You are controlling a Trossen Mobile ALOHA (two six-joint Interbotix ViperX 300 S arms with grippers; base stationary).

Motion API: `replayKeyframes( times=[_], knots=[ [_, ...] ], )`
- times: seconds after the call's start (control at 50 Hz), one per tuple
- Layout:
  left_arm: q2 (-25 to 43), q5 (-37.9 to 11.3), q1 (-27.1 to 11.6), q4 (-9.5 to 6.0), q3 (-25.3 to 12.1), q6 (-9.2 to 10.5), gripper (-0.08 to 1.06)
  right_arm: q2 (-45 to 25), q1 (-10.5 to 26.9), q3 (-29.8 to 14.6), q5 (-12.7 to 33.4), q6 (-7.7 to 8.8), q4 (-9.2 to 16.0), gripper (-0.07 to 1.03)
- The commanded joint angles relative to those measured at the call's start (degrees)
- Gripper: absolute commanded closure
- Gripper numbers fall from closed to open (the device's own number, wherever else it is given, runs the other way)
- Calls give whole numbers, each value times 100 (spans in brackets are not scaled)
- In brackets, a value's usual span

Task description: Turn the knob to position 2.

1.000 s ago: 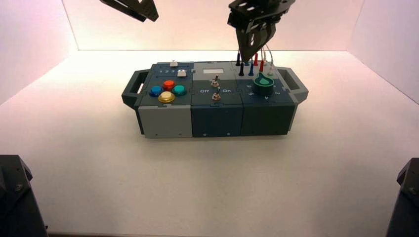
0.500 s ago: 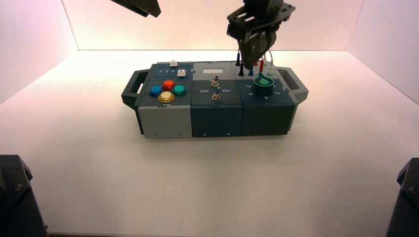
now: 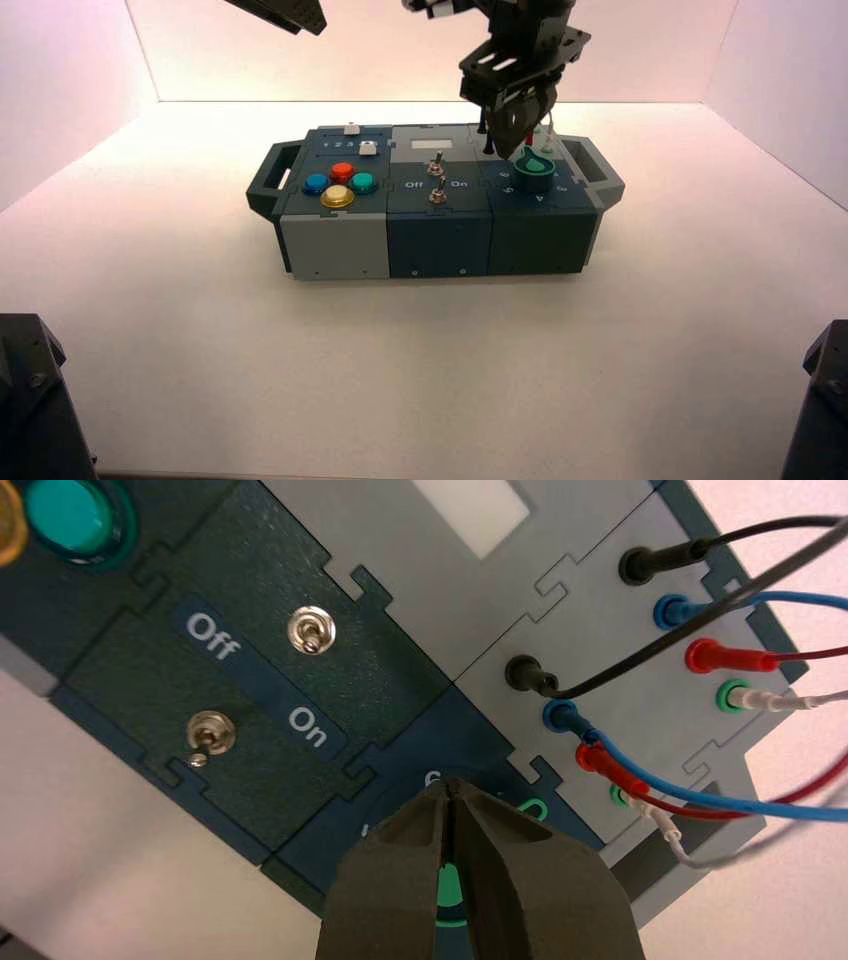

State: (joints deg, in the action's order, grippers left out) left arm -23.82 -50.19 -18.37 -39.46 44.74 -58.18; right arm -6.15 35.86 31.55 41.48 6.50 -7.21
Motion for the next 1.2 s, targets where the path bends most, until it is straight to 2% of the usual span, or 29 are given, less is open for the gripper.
replayKeyframes(
  times=[0.02, 0.18, 0.26, 1.2],
  knots=[
    [-9, 53, -26, -26, -149, -53, 19, 79, -26, -149, -18, -132, -167, 98],
    [35, 44, -26, -26, -167, -53, 19, 70, -35, -158, 35, -501, -536, 98],
    [70, 44, -26, -26, -167, -53, 19, 70, -35, -158, 62, -545, -606, 98],
    [105, 53, -18, -26, -176, -53, 19, -18, -202, -220, 475, -606, -729, 98]
  ],
)
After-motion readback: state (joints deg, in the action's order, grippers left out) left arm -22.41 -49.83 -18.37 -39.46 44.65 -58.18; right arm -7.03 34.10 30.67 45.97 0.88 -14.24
